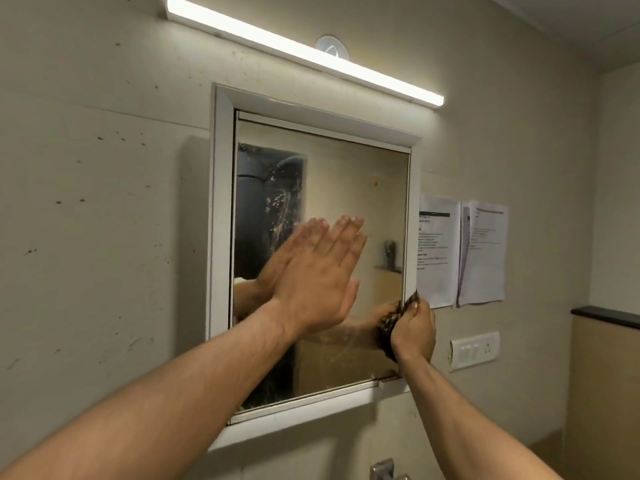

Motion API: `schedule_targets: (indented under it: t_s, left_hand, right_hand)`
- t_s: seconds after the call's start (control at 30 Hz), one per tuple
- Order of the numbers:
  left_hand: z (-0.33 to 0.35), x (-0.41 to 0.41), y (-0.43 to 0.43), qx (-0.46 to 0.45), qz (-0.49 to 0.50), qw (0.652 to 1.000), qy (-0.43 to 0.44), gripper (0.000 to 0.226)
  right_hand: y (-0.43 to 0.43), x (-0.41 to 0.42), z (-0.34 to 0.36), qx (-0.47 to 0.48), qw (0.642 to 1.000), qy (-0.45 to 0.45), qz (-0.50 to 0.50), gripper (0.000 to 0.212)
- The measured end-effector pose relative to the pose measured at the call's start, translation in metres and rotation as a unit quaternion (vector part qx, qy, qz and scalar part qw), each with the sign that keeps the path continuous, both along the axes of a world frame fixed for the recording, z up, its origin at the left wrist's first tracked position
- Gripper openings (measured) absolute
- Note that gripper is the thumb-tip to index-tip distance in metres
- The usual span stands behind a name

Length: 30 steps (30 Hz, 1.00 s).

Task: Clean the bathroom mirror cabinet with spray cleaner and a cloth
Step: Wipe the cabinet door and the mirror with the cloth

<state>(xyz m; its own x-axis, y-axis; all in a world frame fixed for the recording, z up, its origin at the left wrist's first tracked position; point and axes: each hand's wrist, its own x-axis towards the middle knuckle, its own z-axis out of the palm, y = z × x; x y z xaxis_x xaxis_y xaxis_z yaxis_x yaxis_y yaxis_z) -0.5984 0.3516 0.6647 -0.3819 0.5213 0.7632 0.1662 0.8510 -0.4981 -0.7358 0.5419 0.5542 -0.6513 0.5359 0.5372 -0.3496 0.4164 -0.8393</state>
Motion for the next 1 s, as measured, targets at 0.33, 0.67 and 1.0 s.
schedule_targets:
  t_s: [0.33, 0.67, 1.0]
  left_hand:
    - [-0.083, -0.016, 0.036, -0.039, 0.024, 0.988, -0.146, 0.075]
    - [-0.105, -0.009, 0.014, -0.023, 0.011, 0.988, -0.153, 0.072]
    - [-0.105, 0.013, -0.031, 0.047, 0.049, 0.997, -0.031, 0.079]
  right_hand:
    - [0.000, 0.023, -0.030, -0.006, 0.998, -0.052, 0.027, 0.039]
    - [0.040, 0.050, -0.078, -0.077, 0.974, -0.208, 0.042, 0.029]
    - [-0.010, 0.079, -0.133, -0.142, 0.975, -0.149, 0.078, 0.028]
